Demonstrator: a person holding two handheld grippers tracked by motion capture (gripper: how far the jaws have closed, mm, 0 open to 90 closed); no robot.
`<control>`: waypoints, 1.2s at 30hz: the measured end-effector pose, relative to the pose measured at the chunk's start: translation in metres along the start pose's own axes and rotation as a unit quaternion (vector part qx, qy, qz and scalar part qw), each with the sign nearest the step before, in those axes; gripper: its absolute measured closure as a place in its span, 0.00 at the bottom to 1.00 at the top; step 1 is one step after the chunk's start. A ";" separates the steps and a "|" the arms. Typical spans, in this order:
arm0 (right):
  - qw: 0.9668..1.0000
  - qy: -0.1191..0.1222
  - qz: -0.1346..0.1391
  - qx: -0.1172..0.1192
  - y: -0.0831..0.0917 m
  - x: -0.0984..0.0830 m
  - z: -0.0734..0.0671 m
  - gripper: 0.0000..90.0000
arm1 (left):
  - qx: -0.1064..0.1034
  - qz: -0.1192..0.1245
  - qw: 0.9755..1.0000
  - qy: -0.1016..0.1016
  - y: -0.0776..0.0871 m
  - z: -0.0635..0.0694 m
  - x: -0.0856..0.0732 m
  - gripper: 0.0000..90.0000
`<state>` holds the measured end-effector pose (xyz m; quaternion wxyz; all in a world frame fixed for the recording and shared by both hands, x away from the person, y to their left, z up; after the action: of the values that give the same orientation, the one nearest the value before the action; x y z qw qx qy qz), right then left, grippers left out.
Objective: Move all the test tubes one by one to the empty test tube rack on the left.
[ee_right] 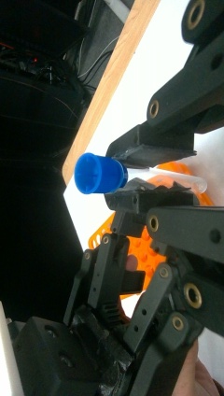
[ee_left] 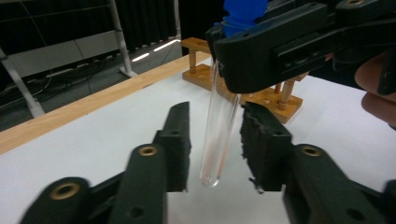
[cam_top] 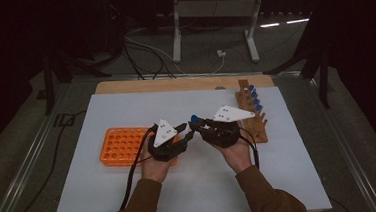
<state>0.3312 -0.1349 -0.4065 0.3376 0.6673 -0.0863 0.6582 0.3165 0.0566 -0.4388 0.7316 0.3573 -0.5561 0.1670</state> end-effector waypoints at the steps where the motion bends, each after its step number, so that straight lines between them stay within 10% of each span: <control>1: 1.000 0.000 0.000 0.001 0.000 0.000 0.000 0.86 | -0.002 0.001 1.000 0.000 0.000 0.000 0.000 0.76; 23: 1.000 -0.011 -0.002 0.019 -0.003 -0.001 0.001 0.84 | -0.013 0.002 1.000 -0.019 0.001 -0.001 0.001 0.87; 36: 1.000 -0.010 -0.004 -0.014 0.010 -0.002 0.009 0.26 | 0.023 0.008 1.000 -0.001 0.006 -0.022 0.003 0.87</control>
<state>0.3323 -0.1482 -0.4042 0.3483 0.6695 -0.0961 0.6491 0.3291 0.0759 -0.4369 0.7211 0.3693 -0.5562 0.1852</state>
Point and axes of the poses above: each handheld gripper's, and its own axes: y roughly backward along the jaws, x roughly out of its top, z roughly to its right, the point moved 1 cm from there along -y, roughly forward along the jaws, and after that the axes turned 9 degrees about y, right-handed, at the moved point
